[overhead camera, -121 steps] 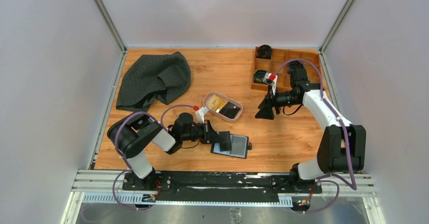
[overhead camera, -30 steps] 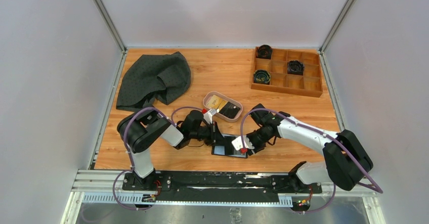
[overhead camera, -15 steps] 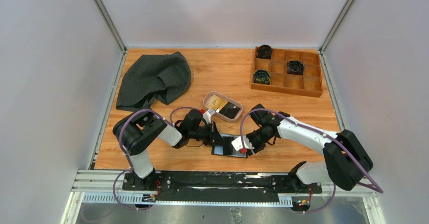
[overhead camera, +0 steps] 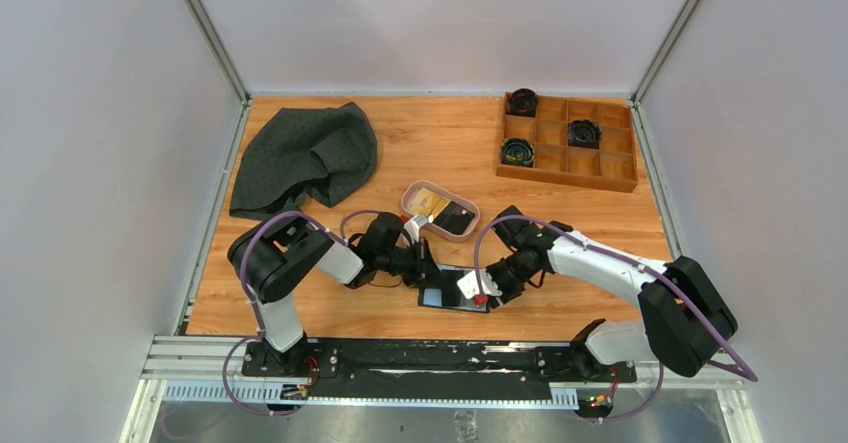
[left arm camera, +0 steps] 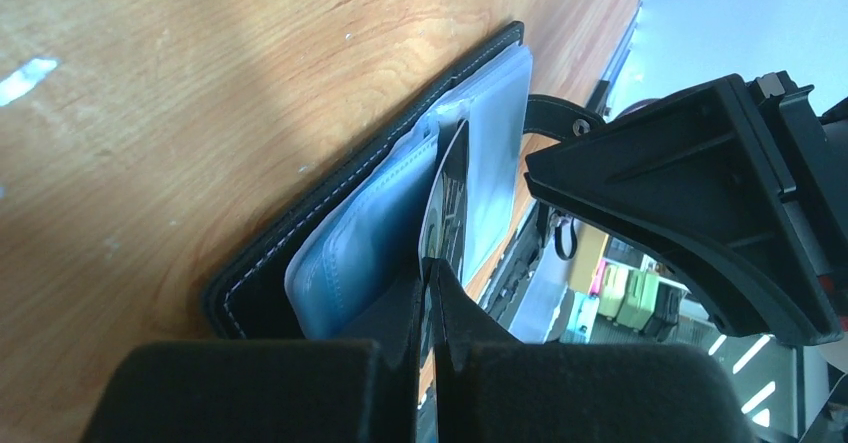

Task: Put the credit cards into the card holder
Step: Insert the credit card into the card holder.

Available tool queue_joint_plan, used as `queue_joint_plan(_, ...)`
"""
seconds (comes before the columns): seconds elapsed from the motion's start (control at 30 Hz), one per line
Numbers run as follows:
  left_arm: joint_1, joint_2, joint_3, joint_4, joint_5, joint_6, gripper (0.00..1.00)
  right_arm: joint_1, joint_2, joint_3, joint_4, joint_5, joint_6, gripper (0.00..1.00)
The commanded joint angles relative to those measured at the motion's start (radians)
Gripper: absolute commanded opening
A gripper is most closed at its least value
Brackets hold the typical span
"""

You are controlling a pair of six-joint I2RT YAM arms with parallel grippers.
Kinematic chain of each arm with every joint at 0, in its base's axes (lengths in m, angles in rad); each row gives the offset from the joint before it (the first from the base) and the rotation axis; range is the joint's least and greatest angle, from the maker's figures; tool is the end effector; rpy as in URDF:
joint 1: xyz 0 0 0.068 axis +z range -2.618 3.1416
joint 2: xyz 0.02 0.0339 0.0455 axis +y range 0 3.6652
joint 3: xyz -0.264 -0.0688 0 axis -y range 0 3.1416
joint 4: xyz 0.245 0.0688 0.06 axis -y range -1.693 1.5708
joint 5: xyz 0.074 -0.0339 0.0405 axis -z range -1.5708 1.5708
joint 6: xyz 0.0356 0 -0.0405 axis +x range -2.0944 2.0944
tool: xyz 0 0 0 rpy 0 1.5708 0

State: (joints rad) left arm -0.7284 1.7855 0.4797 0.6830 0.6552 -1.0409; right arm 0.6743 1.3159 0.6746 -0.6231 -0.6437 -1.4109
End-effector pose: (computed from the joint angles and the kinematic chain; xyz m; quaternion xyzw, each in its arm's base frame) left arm 0.1955 -0.2035 0.0911 0.0140 0.8550 -0.5158 0.0523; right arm 0.1558 0.1519 0.1728 -0.8341 0.4308 0.2395 0.2476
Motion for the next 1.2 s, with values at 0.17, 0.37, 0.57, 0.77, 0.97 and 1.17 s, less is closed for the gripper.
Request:
queue_joint_plan(0.17,-0.007,0.068,0.017,-0.142,0.014,0.033,0.0,0.019,0.005,-0.012,-0.007,0.007,0.005,0.37)
queue_joint_plan(0.37,-0.018,0.07,0.036,-0.145,0.02,0.027,0.0,0.021,0.003,-0.01,-0.007,0.008,0.006,0.37)
queue_joint_plan(0.57,-0.035,0.092,0.065,-0.144,0.019,0.019,0.01,0.022,-0.001,-0.01,-0.006,0.008,0.009,0.37)
queue_joint_plan(0.77,-0.043,0.086,0.08,-0.144,0.009,0.01,0.08,0.024,-0.006,-0.007,-0.003,0.003,0.015,0.37)
queue_joint_plan(0.97,-0.054,0.09,0.105,-0.144,0.008,0.0,0.18,0.023,-0.014,-0.002,0.006,-0.007,0.035,0.37)
queue_joint_plan(1.17,-0.054,0.086,0.11,-0.144,0.002,-0.002,0.22,0.036,-0.061,0.025,0.018,-0.117,0.097,0.34)
